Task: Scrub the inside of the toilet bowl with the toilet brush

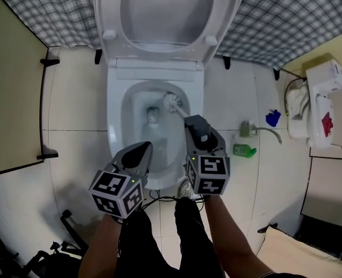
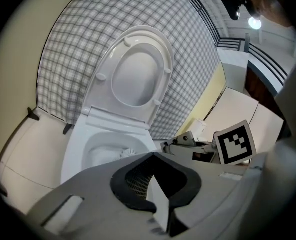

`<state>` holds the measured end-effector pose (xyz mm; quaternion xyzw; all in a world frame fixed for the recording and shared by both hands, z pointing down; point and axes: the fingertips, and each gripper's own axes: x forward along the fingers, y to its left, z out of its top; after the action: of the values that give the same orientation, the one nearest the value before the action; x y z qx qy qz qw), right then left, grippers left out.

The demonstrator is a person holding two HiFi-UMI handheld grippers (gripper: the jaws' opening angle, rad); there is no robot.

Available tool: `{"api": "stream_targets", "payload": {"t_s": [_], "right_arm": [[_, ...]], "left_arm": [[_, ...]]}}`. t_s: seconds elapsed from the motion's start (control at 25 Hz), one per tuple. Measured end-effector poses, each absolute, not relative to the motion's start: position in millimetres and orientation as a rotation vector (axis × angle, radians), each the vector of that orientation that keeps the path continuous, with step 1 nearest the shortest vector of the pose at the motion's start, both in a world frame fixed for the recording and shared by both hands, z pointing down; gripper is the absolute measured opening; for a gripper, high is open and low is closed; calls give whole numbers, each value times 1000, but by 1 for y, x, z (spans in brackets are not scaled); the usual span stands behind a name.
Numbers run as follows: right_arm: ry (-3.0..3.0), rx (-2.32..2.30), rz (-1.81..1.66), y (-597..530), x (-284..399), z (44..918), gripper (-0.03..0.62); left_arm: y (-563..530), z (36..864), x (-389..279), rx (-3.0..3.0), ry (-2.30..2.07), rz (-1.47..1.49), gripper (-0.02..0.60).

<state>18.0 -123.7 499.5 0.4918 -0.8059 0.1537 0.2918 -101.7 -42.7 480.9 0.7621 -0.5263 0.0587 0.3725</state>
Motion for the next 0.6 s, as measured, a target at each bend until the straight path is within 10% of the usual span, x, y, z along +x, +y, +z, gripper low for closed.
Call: {"api": "stream_targets", "payload": {"t_s": [0.6], "right_arm": [[-2323,1328,579,-142,-16,522,193]], "left_arm": [[-40,500,-126,1924,-1348,135,8]]}}
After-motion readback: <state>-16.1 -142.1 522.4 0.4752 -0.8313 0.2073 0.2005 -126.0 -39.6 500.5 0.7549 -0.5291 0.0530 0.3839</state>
